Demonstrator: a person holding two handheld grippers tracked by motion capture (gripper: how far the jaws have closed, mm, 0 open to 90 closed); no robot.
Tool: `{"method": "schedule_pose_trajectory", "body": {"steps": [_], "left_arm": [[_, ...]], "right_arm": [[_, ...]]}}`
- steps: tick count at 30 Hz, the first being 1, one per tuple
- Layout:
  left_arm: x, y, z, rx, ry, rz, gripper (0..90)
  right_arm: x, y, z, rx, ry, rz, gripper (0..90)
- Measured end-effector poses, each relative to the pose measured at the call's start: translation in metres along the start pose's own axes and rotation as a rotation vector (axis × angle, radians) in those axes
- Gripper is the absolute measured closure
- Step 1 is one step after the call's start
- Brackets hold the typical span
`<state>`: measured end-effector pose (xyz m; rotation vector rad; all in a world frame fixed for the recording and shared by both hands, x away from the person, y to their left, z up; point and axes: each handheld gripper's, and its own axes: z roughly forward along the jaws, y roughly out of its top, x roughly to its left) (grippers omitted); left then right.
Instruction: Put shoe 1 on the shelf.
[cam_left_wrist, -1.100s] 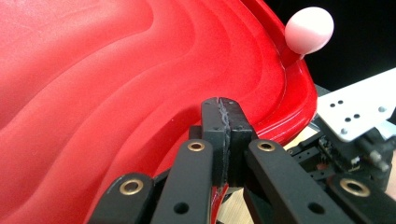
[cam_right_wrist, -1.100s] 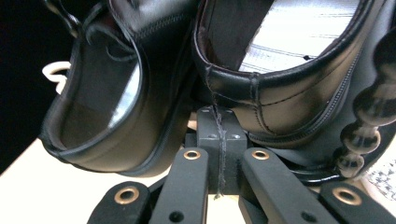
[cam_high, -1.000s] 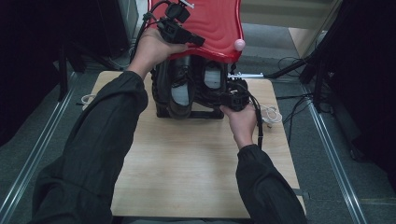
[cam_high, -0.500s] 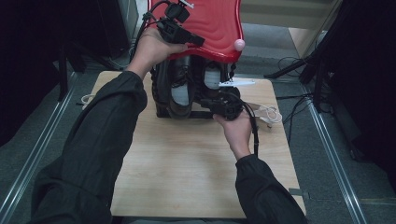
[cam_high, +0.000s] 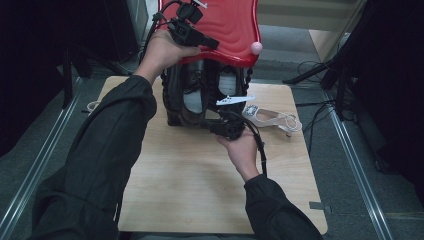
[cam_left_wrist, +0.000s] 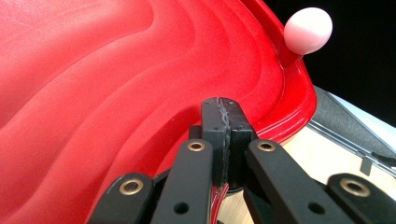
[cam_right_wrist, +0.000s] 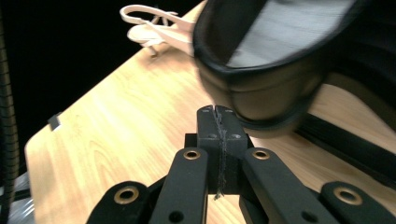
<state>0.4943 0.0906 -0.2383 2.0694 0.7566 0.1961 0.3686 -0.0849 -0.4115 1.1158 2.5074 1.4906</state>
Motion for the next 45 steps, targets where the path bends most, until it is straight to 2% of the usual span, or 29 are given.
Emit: {"method": "schedule_pose_trajectory", "body": {"steps": [3,6,8,11,15,20,21,23,24,31,36,42,45], "left_arm": [[0.0,0.0,0.0,0.0,0.0,0.001,90.0],[0.0,0.0,0.0,-0.001,0.001,0.001,90.0],[0.0,-0.001,0.0,-0.004,0.001,0.0,90.0],[-0.001,0.0,0.0,-0.003,0.002,-0.001,90.0],[-0.001,-0.001,-0.001,-0.002,0.008,0.008,90.0],[-0.001,-0.001,-0.001,-0.002,0.007,0.003,90.0],[-0.001,-0.001,-0.001,-0.003,0.006,0.004,90.0],[-0.001,-0.001,-0.001,-0.003,0.006,0.004,90.0],[-0.001,-0.001,-0.001,-0.003,0.007,0.003,90.0],[0.0,-0.001,-0.001,-0.006,0.003,0.0,90.0],[0.0,-0.001,-0.001,-0.004,0.003,-0.004,90.0],[-0.001,-0.001,-0.001,-0.006,0.006,-0.003,90.0],[0.0,-0.001,-0.001,-0.006,0.005,-0.004,90.0]], "right_arm": [[0.004,0.001,0.006,0.002,0.015,-0.004,90.0],[0.004,0.002,0.01,0.008,0.001,-0.009,90.0],[-0.001,0.003,0.015,-0.002,0.028,0.012,90.0],[0.002,0.005,0.015,-0.001,0.012,-0.012,90.0],[0.003,0.01,0.017,-0.004,0.026,-0.011,90.0],[0.007,0.017,0.019,0.0,0.017,-0.027,90.0],[0.008,0.021,0.021,0.007,-0.007,-0.038,90.0],[0.006,0.023,0.023,0.002,-0.004,-0.037,90.0],[0.003,0.025,0.024,0.001,0.001,-0.015,90.0],[-0.003,0.036,0.029,-0.013,-0.002,0.016,90.0],[-0.005,0.046,0.034,-0.007,-0.032,0.017,90.0],[-0.009,0.054,0.042,-0.037,-0.029,0.042,90.0],[-0.009,0.056,0.047,-0.056,-0.045,0.047,90.0]]}}
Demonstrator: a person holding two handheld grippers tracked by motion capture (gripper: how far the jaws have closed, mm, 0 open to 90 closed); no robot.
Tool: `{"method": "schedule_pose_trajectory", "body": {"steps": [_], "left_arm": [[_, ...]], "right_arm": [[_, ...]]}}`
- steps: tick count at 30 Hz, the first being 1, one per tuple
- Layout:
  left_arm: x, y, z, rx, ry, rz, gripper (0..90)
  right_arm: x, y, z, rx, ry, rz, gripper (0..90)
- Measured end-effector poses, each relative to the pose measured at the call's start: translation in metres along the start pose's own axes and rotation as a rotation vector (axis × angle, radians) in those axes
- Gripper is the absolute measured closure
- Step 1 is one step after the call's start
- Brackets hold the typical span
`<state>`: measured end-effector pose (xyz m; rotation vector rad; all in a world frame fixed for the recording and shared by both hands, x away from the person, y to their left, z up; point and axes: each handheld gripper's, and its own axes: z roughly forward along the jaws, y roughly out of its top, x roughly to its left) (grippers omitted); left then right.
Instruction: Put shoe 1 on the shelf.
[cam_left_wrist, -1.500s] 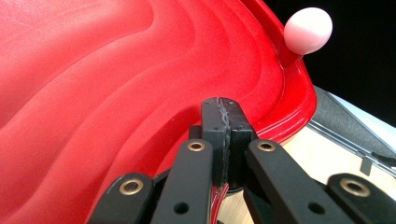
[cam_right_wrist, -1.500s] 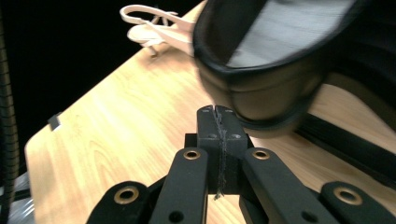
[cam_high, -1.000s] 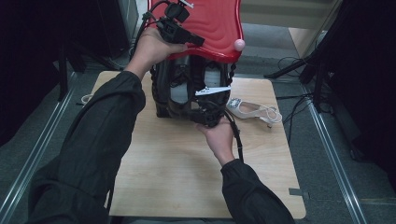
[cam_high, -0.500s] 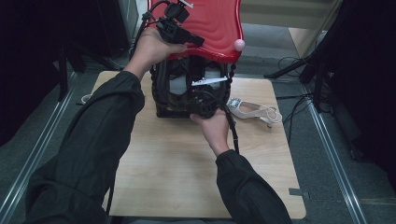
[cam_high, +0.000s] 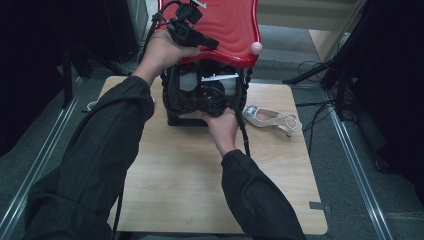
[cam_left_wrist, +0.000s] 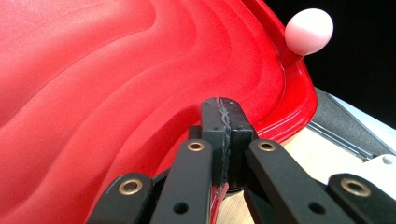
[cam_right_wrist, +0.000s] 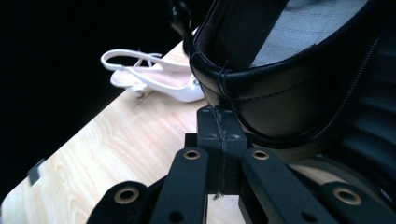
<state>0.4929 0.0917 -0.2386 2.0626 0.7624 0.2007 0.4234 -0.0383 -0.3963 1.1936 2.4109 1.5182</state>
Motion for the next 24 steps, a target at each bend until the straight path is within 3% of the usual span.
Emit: {"method": "schedule_pose_trajectory", "body": {"steps": [8,15,19,20,22,24], "left_arm": [[-0.001,0.0,0.0,-0.003,0.0,-0.001,88.5],[-0.003,0.0,0.0,-0.005,0.007,-0.008,85.8],[-0.005,0.001,-0.001,0.003,0.029,0.001,85.3],[-0.006,0.002,-0.001,0.004,0.04,0.007,85.2],[-0.007,0.002,-0.001,0.002,0.04,0.007,81.7],[-0.007,0.001,-0.003,0.0,0.036,0.002,78.5]], "right_arm": [[0.001,0.003,0.011,-0.001,-0.011,0.021,90.0],[-0.003,0.003,0.006,0.017,-0.02,0.017,90.0],[-0.005,0.003,0.008,0.015,-0.005,0.029,90.0],[-0.004,0.003,0.012,0.036,-0.031,0.022,90.0],[-0.004,0.001,0.015,0.048,-0.039,0.018,90.0],[-0.004,-0.003,0.012,0.024,-0.034,0.018,90.0]]}}
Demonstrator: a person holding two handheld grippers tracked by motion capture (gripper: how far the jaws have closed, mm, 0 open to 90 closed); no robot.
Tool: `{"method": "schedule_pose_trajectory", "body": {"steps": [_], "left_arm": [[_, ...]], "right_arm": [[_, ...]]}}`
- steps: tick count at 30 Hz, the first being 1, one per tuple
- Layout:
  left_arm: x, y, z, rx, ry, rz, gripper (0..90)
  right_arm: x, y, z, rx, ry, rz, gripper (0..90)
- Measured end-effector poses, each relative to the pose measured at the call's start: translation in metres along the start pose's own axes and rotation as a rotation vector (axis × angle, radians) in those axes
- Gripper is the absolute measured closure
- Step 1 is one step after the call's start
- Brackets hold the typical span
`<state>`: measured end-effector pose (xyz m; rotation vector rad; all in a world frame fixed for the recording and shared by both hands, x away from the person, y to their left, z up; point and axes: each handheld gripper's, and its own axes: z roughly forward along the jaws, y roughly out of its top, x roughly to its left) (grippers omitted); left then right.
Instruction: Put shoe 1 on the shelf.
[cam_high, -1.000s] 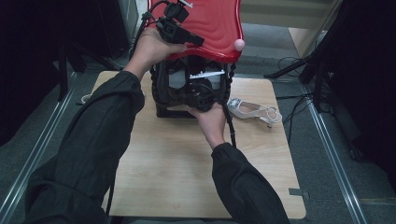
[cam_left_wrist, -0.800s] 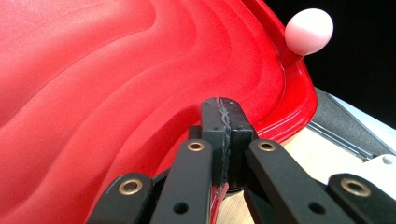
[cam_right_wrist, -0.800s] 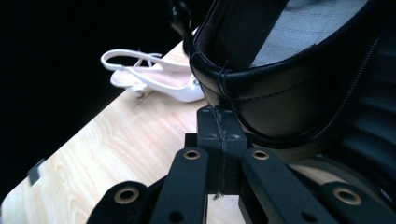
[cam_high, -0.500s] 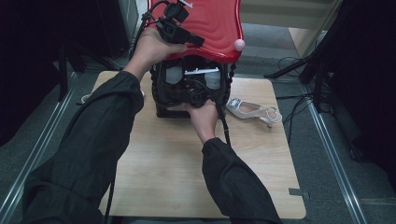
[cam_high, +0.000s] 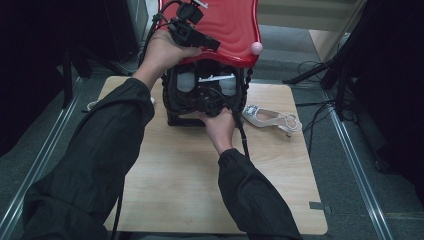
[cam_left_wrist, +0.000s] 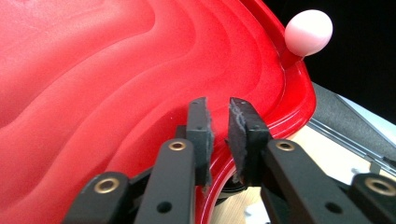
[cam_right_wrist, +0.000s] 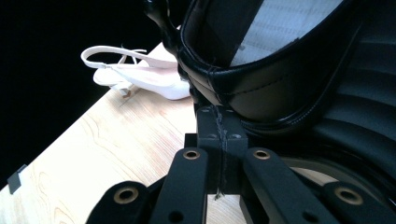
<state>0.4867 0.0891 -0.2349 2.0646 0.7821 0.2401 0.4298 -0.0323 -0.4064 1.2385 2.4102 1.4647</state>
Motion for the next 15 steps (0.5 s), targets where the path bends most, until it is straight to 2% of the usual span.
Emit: {"method": "schedule_pose_trajectory", "body": {"steps": [5,10,11,14,15], "left_arm": [[-0.002,0.001,-0.007,0.018,-0.005,-0.007,72.7],[-0.01,0.002,-0.019,0.027,-0.015,-0.008,60.5],[-0.015,0.001,-0.024,0.025,-0.024,-0.013,58.8],[-0.02,0.0,-0.031,0.035,-0.015,-0.005,55.3],[-0.022,-0.001,-0.034,0.038,-0.026,-0.012,54.4]], "right_arm": [[0.001,-0.007,-0.006,-0.006,0.004,-0.014,86.9],[0.002,-0.018,-0.016,-0.003,0.035,-0.027,80.2],[0.003,-0.023,-0.022,-0.004,0.035,-0.045,74.8],[0.004,-0.029,-0.03,-0.019,0.043,-0.047,69.7],[0.004,-0.03,-0.032,-0.018,0.048,-0.048,67.8]]}}
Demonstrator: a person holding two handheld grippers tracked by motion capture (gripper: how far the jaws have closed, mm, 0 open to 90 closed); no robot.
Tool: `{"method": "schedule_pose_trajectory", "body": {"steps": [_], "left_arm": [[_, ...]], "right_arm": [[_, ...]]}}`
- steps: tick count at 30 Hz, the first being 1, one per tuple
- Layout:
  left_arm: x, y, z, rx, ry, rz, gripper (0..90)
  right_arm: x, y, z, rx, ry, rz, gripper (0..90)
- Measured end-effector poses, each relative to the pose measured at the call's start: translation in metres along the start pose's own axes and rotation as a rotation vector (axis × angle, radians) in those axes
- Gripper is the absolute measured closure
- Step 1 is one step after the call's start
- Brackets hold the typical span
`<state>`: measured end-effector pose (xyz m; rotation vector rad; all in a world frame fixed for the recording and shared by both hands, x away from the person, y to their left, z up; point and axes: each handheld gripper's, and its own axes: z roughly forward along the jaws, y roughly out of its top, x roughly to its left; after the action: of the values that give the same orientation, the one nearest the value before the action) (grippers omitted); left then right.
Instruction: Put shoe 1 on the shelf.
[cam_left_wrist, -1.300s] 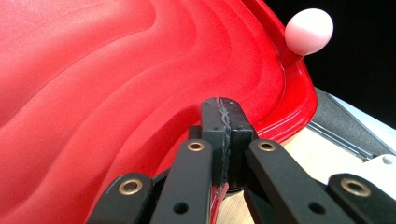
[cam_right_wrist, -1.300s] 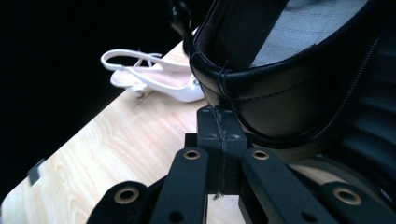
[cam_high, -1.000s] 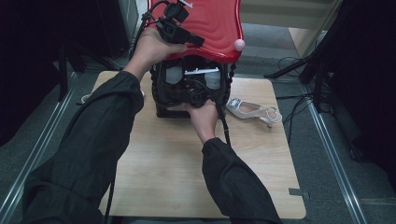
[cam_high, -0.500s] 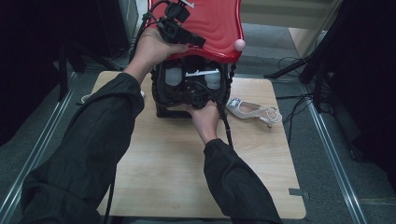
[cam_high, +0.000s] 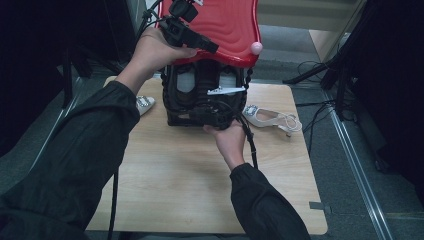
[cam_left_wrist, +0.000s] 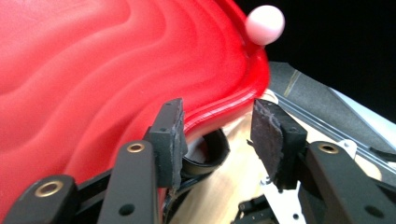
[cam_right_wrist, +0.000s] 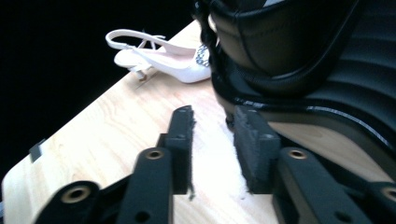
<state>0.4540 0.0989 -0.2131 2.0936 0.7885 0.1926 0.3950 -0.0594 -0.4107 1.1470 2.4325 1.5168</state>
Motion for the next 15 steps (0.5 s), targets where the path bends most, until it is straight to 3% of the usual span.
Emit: {"method": "schedule_pose_trajectory", "body": {"steps": [3,7,15], "left_arm": [[-0.004,-0.003,-0.003,0.004,-0.01,0.0,49.9],[-0.015,-0.014,-0.01,0.005,-0.022,0.032,45.3],[-0.029,-0.036,-0.015,0.006,-0.025,0.062,41.6]], "right_arm": [[0.003,-0.006,-0.008,0.002,0.016,-0.007,62.6],[0.008,-0.013,-0.017,-0.006,0.042,-0.023,58.0],[0.017,-0.03,-0.04,-0.008,0.048,-0.075,53.3]]}}
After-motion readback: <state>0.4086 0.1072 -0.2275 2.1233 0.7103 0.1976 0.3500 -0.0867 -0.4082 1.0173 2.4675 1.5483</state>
